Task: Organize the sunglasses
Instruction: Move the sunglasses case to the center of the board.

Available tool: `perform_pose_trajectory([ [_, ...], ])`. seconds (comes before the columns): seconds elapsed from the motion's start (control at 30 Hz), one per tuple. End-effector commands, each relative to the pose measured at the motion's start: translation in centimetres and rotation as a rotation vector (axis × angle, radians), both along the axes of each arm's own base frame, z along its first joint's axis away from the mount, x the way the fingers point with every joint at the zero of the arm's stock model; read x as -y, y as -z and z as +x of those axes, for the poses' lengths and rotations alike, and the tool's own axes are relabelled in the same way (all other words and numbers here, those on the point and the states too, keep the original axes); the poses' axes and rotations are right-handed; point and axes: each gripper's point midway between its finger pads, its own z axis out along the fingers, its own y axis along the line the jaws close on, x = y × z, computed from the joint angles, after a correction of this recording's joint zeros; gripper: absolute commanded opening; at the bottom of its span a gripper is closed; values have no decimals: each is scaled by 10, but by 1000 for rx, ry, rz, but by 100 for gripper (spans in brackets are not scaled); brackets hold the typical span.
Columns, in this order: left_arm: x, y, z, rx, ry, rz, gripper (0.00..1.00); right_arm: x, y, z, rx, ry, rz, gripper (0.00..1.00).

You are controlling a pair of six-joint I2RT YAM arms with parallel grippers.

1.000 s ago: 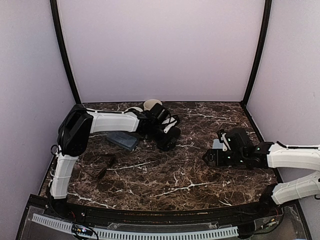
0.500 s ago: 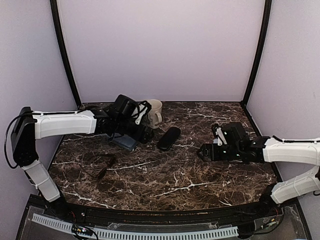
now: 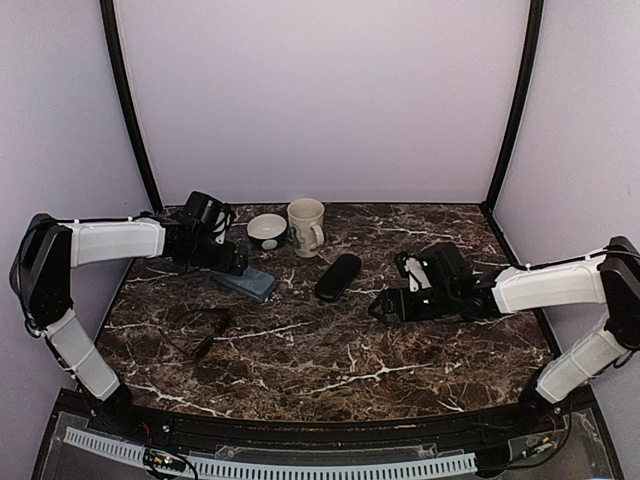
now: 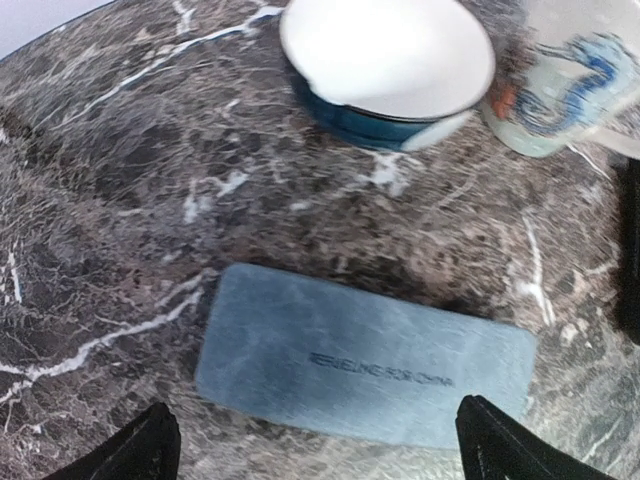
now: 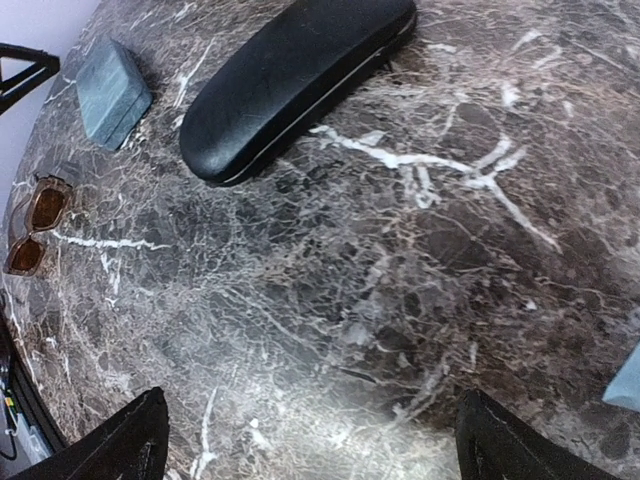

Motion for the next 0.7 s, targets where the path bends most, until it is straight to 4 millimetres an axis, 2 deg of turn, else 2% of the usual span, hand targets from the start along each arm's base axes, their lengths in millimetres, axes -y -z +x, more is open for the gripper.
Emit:
perform_pose_trajectory([
  [0.0, -16, 14, 30, -28, -70, -60, 99, -38, -17, 3, 18, -78, 103, 100],
  [0.17, -16, 35, 57, -60, -87, -87, 96, -62, -12, -4, -2, -130, 102, 99],
  [0.3, -11, 48, 64, -101, -75, -93, 86, -73, 1, -12, -36, -145, 103, 99],
  [0.5, 9, 63, 42, -150, -18, -213, 61, -69, 5, -12, -33, -123, 81, 98],
  [0.67, 20, 70, 13, -173, 6, -231, 53, -64, 7, -9, -23, -109, 43, 98],
])
